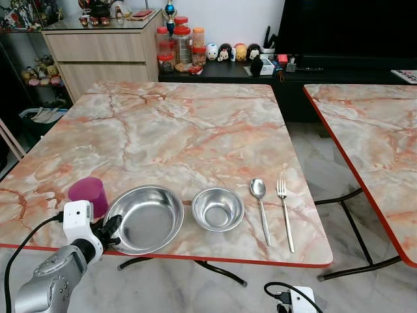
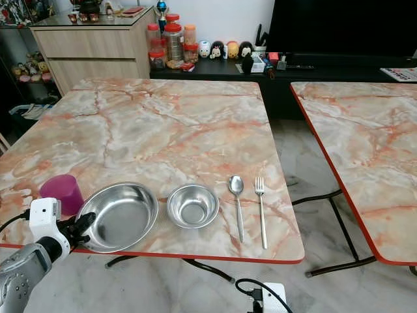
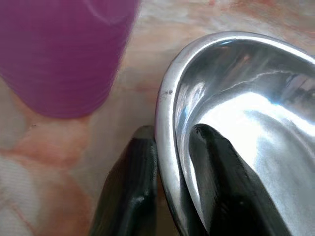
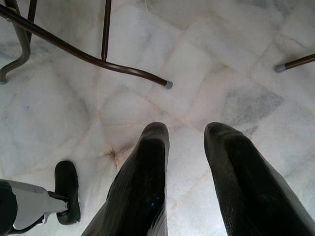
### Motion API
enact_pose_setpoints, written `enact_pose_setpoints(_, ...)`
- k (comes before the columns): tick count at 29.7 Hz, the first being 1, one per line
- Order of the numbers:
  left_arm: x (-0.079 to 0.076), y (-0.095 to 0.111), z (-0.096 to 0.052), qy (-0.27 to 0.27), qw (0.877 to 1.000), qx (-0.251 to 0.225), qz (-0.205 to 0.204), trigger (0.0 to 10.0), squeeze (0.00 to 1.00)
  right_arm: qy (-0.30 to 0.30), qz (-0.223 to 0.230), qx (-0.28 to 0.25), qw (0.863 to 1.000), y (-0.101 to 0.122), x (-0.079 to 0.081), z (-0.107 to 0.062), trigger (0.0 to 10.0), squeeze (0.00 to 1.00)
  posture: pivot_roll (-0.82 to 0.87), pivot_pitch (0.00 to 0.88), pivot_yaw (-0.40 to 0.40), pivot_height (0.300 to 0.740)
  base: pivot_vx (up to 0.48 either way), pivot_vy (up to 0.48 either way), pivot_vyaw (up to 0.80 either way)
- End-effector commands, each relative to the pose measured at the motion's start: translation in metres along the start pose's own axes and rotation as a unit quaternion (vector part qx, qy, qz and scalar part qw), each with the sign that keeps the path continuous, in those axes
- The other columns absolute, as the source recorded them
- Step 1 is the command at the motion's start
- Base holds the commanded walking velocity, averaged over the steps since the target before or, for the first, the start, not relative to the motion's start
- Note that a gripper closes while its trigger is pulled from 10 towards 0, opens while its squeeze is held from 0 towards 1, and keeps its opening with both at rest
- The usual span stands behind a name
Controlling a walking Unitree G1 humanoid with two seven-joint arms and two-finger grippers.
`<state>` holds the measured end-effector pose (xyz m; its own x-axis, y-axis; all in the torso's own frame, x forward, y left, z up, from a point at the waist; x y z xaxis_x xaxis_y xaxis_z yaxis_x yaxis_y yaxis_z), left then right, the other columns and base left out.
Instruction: Setting the table
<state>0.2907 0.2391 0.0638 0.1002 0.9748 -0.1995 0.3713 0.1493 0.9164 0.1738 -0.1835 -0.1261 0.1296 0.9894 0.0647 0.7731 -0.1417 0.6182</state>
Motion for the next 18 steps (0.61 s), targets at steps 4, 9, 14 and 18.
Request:
enact_pose_setpoints(4, -0.005, 0.002, -0.002, -0.016, 1.0, -0.011, 0.0, 0.0, 0.0, 0.001, 0.0, -0.003, 1.0, 0.004, 0.0, 0.001, 10.0, 0.0, 0.07, 0.0, -0.02, 0.74, 0.0, 0.0, 0.0)
enact_pose_setpoints(9, -0.014, 0.013, -0.006, -0.05, 0.998, -0.045, -0.017, 0.0, 0.0, 0.003, -0.003, -0.002, 1.0, 0.005, 0.001, 0.002, 10.0, 0.0, 0.08, 0.0, -0.026, 0.74, 0.0, 0.0, 0.0)
enact_pose_setpoints(14, -0.02, 0.02, -0.008, -0.073, 0.995, -0.063, -0.024, 0.0, 0.0, 0.004, -0.004, -0.002, 1.0, 0.006, 0.002, 0.002, 10.0, 0.0, 0.08, 0.0, -0.026, 0.74, 0.0, 0.0, 0.0)
enact_pose_setpoints(18, -0.026, 0.025, -0.009, -0.09, 0.992, -0.078, -0.028, 0.0, 0.0, 0.006, -0.004, -0.003, 1.0, 0.008, 0.003, 0.003, 10.0, 0.0, 0.08, 0.0, -0.023, 0.74, 0.0, 0.0, 0.0)
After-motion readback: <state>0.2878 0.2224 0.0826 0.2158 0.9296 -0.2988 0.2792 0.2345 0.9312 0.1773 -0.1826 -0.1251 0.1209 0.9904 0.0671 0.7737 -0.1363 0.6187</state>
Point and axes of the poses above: a point about 5 cm out from each wrist's last joint towards the gripper, its own z axis pointing out of the wrist towards the gripper, its own y axis along the axis of the wrist's last joint, x = y × z, the point moved 4 cm from there along z, pointing out of the wrist towards the gripper, and after that the axes turned 4 degrees about z, right-handed, at the moved point
